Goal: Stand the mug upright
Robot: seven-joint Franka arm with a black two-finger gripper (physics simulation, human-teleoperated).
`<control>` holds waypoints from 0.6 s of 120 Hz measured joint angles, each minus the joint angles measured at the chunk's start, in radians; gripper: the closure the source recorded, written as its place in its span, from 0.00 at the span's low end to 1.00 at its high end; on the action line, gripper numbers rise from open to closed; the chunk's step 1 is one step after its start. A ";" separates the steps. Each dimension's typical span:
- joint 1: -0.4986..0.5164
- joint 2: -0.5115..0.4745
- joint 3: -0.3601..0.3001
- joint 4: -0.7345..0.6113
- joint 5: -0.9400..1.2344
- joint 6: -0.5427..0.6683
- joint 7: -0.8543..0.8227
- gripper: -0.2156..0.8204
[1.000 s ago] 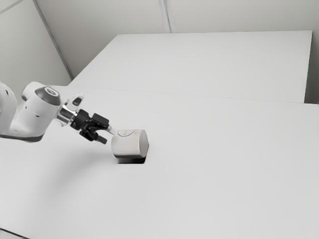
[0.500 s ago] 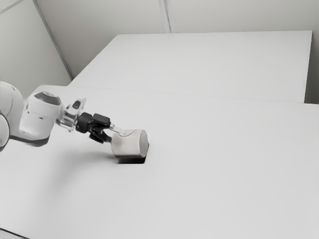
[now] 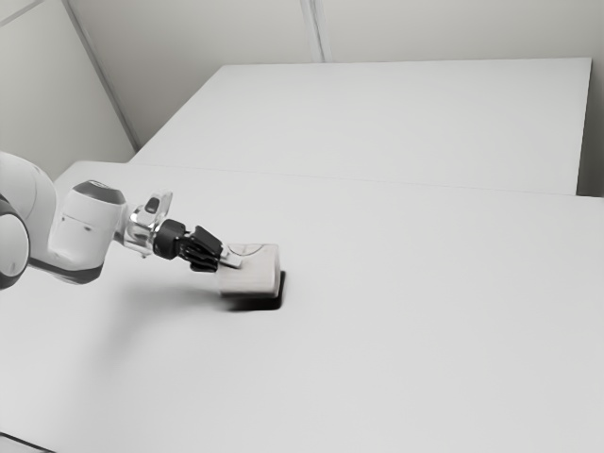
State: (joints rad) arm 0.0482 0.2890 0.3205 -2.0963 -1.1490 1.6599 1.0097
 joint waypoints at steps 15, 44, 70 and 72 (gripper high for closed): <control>-0.005 -0.007 0.001 0.000 0.002 -0.002 0.008 0.92; -0.034 -0.125 0.005 0.021 0.181 0.011 -0.010 0.95; -0.117 -0.192 0.003 0.106 0.633 0.013 -0.154 0.96; -0.126 -0.193 0.002 0.112 0.669 0.011 -0.169 0.96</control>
State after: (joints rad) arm -0.0782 0.0960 0.3228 -1.9844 -0.4800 1.6710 0.8407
